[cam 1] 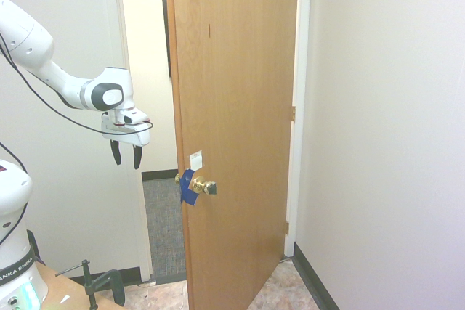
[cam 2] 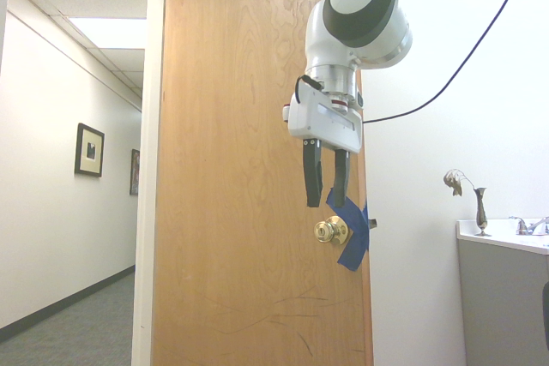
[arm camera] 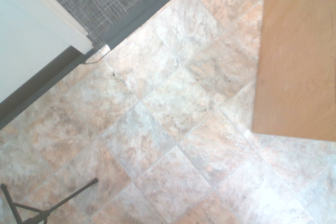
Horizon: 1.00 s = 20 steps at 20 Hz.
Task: Close door
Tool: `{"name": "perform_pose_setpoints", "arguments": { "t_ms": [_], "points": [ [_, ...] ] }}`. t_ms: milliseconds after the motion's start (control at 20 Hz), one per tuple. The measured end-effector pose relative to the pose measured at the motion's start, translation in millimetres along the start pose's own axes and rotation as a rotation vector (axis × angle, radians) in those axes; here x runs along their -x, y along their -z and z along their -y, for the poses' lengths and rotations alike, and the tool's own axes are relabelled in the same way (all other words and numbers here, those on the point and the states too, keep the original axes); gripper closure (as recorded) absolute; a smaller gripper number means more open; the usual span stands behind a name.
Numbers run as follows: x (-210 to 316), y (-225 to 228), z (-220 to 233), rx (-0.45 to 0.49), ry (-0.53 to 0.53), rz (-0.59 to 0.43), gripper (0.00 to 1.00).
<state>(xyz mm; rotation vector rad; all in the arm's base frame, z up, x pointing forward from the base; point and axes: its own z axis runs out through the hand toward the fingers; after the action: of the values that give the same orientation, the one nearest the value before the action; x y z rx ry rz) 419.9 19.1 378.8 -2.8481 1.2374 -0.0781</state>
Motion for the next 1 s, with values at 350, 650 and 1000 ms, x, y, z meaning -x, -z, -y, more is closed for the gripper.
{"name": "perform_pose_setpoints", "arguments": {
  "t_ms": [350,650,1000],
  "points": [
    [3.3,34.0,-15.4,-0.022,-0.022,-0.014,0.0],
    [-4.5,77.6,-69.1,-0.066,-0.128,-0.043,0.0],
    [-47.5,107.9,-161.2,-0.102,-0.293,-0.059,0.0]
  ]
}}
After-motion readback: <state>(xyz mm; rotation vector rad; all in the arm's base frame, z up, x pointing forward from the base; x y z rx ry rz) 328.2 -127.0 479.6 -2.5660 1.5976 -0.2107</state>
